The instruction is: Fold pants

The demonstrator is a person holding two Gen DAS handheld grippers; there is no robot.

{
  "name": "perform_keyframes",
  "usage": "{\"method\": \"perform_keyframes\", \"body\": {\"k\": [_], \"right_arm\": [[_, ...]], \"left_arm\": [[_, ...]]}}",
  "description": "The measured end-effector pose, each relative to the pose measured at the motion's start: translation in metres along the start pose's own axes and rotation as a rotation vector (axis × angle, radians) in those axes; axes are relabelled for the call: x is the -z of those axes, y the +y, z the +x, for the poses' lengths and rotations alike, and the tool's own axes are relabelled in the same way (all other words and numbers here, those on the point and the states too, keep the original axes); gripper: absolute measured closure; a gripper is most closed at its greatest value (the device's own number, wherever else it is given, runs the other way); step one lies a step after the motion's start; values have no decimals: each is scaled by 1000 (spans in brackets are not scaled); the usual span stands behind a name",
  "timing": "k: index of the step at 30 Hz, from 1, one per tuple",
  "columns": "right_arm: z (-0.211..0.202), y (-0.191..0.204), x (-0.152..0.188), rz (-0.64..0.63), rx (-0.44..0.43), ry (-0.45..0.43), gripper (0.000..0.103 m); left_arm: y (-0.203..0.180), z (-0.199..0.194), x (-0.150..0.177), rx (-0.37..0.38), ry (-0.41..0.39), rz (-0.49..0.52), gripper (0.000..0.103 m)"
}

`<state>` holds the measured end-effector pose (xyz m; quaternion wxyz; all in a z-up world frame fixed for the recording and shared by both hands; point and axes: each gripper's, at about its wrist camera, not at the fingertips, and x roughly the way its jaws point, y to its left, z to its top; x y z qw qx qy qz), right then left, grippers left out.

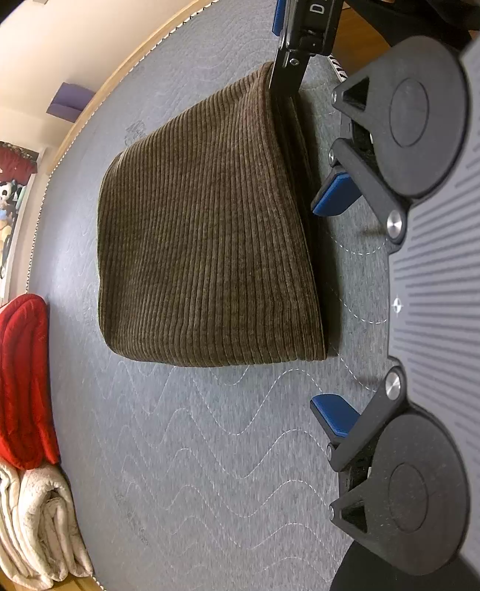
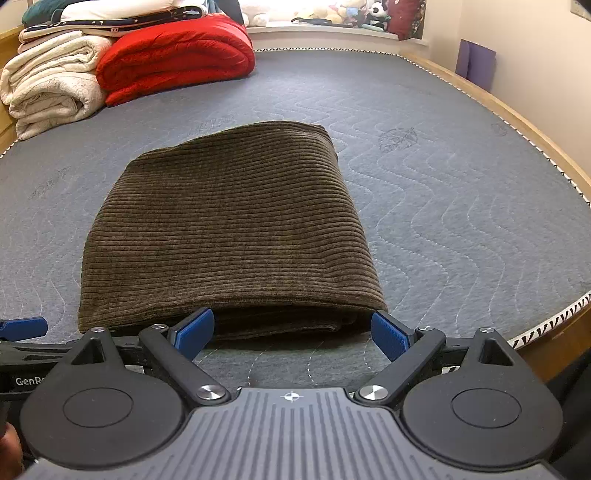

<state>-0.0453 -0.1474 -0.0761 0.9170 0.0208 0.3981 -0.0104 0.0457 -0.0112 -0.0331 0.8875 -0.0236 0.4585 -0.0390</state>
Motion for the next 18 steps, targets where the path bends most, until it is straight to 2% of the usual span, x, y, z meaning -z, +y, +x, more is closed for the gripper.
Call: {"method": "perform_keyframes", "body": {"k": [18], "right_arm": [[0,-3,0,-5,-6,-4,10]], "left_arm": [[1,1,1,2,-1,2,0]]}}
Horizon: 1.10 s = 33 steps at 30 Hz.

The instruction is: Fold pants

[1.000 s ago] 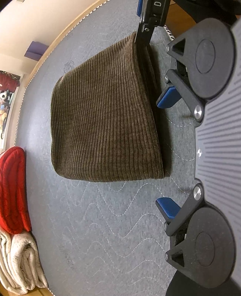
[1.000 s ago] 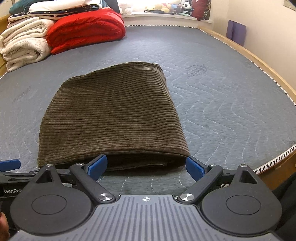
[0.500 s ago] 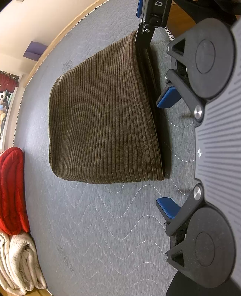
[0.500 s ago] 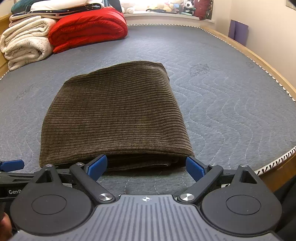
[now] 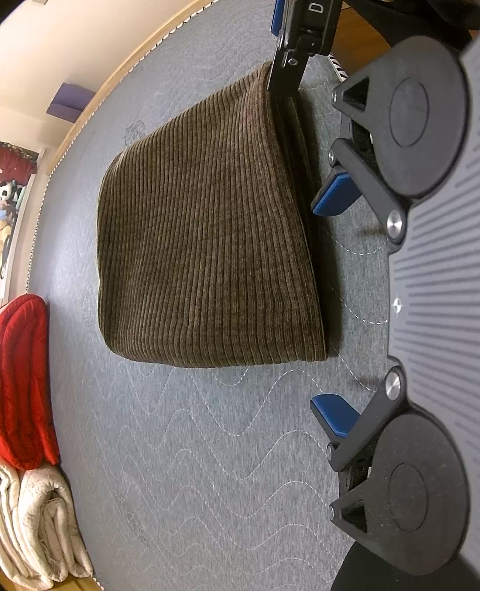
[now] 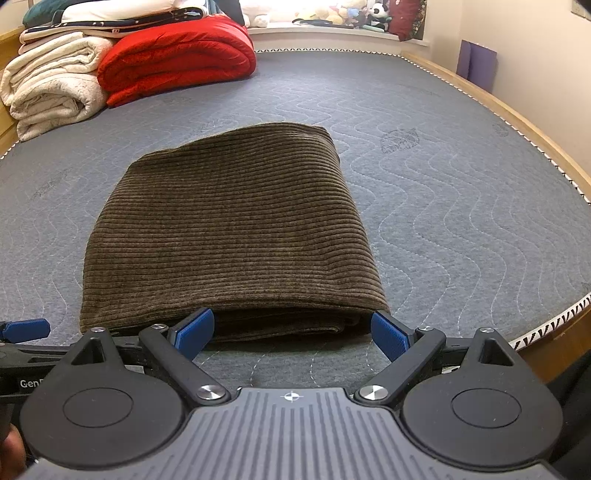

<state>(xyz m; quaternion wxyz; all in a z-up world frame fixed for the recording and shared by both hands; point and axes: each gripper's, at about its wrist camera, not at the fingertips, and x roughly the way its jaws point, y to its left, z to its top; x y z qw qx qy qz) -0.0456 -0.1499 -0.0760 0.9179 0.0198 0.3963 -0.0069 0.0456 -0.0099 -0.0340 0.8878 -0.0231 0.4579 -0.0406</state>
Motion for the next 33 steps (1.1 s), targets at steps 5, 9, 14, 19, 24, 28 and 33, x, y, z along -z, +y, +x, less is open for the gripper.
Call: {"method": "perform_keyframes", "body": {"k": [5,9,14,19,24,28,33], "right_arm": [[0,1,0,-1,-2,0,10],[0,-1,0,-8,-4,0,10],[0,-3,0,-8,-5,1,10],[0,-3,0,-9,-6,2,10],[0,-4,0,-10,-7,2,10],[1,-4,1,-11,-5,4,10],[1,-2,1,-10,-3,3,10]], "left_arm": [[0,0,0,0,-2,1,0],[-1,-1,0,1,-3,3,0],[-2,-1,0,1,-5,6,0],[-2,-1,0,2,-4,8,0],[-2,-1,0,1,-6,9,0],[-2,-1,0,2,-6,9,0],[-2,-1,0,4,-8,10,0]]}}
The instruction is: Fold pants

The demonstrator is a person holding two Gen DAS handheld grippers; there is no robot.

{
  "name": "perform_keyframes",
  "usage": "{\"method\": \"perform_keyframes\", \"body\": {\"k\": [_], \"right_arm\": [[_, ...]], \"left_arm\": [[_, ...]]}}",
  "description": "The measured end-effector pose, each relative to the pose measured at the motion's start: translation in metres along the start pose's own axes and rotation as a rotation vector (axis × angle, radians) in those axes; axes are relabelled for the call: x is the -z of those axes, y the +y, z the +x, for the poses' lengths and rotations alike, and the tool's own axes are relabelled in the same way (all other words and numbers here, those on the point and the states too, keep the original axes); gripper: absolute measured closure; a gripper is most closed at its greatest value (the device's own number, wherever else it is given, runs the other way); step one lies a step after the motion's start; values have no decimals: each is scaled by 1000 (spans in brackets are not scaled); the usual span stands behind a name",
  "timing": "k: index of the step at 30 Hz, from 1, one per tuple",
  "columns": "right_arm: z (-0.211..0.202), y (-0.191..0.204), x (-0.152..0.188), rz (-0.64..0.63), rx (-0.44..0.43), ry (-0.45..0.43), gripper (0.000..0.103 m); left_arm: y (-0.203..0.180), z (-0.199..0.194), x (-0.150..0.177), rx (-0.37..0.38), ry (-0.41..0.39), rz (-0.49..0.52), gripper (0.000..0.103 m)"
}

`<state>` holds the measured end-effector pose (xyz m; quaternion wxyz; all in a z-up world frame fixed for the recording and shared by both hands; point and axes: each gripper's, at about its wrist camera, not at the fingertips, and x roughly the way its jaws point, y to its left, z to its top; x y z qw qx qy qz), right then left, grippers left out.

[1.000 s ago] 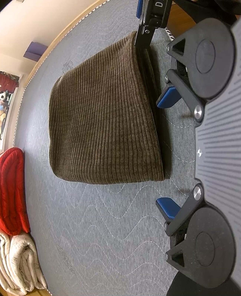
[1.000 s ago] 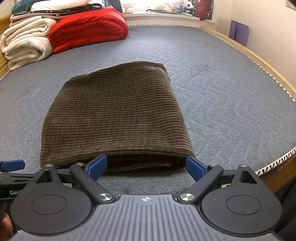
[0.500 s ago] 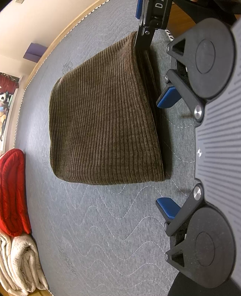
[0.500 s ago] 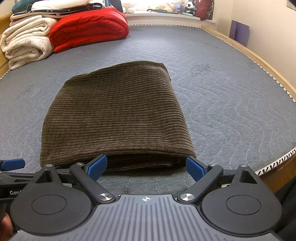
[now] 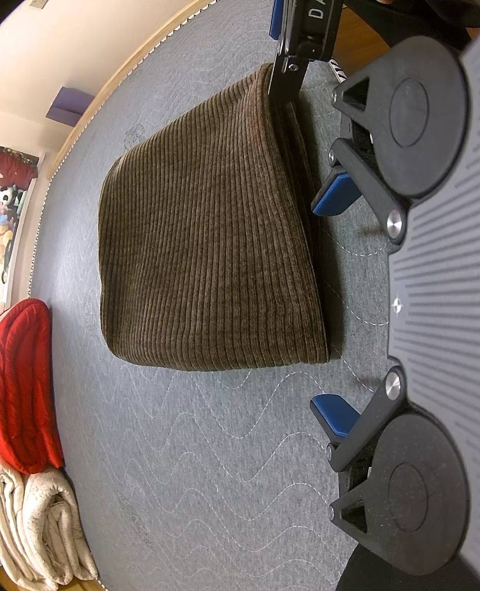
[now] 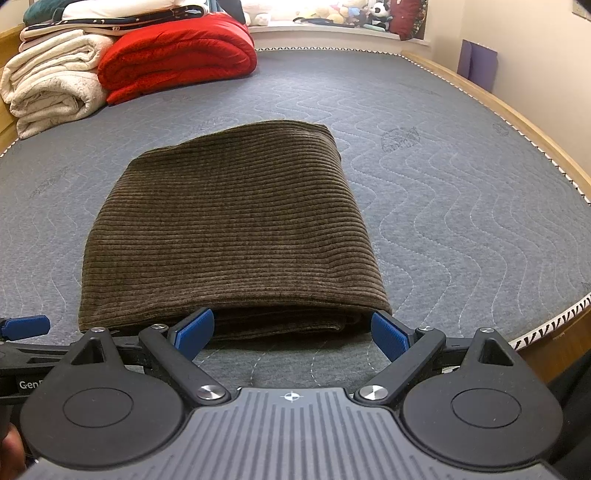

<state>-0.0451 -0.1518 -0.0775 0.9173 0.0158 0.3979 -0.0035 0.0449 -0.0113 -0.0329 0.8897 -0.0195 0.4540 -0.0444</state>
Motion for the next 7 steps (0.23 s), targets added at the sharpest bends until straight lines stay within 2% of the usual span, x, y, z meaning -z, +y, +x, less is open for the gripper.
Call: {"method": "perform_keyframes", "body": {"k": [7], "right_arm": [[0,0,0,1,0,1,10]], "left_arm": [[0,-1,0,7,-6,6,0]]}}
